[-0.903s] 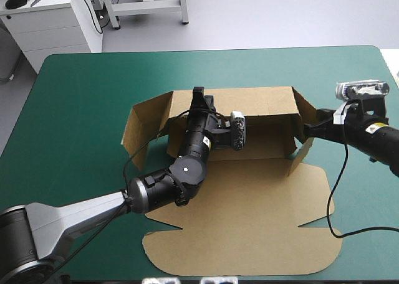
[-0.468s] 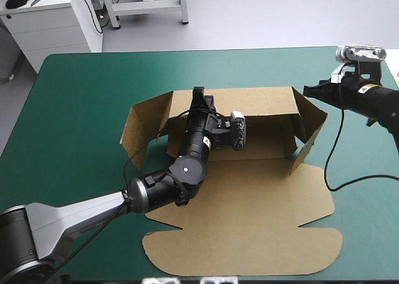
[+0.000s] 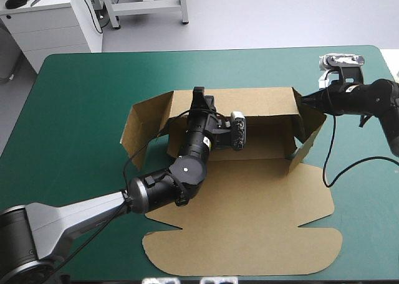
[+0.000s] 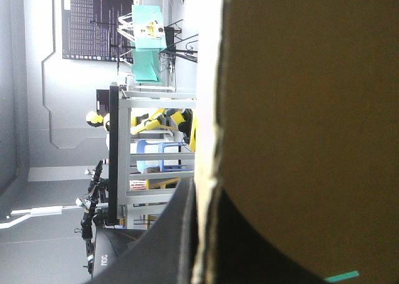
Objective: Fold the box
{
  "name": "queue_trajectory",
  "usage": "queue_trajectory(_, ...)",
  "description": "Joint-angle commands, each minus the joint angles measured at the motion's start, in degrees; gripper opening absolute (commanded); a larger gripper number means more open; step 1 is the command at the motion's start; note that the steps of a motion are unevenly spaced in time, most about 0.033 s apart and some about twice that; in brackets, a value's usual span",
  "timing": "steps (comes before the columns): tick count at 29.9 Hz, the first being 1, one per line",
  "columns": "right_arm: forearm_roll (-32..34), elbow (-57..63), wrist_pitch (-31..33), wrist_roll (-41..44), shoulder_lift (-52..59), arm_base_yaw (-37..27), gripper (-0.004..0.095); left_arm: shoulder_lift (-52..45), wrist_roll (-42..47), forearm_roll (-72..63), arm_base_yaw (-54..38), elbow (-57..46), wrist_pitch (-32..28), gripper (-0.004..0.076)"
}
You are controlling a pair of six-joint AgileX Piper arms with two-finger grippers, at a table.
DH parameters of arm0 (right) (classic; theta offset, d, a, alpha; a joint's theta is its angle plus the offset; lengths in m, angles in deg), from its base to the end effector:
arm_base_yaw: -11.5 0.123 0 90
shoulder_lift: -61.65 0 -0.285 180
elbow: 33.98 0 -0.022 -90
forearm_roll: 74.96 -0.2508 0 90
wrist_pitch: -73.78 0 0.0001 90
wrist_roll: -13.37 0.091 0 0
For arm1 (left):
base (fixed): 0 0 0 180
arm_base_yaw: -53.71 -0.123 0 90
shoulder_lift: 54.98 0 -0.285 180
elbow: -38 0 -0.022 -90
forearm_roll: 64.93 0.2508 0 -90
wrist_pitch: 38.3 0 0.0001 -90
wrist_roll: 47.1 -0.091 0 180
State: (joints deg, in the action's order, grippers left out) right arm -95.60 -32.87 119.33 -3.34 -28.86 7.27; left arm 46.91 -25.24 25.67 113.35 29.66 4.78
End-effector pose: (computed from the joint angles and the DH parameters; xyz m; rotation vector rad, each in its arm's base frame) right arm 0.3166 -0.0004 0.3603 -0.0762 2.3409 0.2469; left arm 0.2378 -0.2828 0.3135 1.4294 1.2530 0.8253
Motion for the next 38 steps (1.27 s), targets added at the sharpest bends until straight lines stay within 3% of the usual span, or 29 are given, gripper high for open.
queue_trajectory(1,-0.9,-1.6,1.2,-2.1,2.5,-0.3,-0.002,-3.1,1.1,3.4,0.2,1.5,1.5,-0.0008)
queue_trajectory(6,-1.6,-0.1,4.2,-4.2,2.9,-0.3,-0.002,-3.1,1.1,3.3,0.2,1.5,1.5,-0.0008)
queue_trajectory(17,-9.8,17.0,-5.5,-14.6,11.4,-0.3,-0.002,-3.1,1.1,3.3,0.2,1.5,1.5,-0.0008)
queue_trajectory(28,-27.2,30.3,-17.0,-38.1,18.7,-0.3,-0.002,-3.1,1.0,3.3,0.2,1.5,1.5,-0.0008)
queue_trajectory(33,-37.0,31.9,-14.8,-50.9,18.6,-0.3,-0.002,-3.1,1.0,3.3,0.2,1.5,1.0,-0.0008)
queue_trajectory(38,-36.7,31.9,-10.1,-52.9,18.6,-0.3,0.0027,-3.1,1.0,3.3,0.2,1.5,0.4,-0.0008)
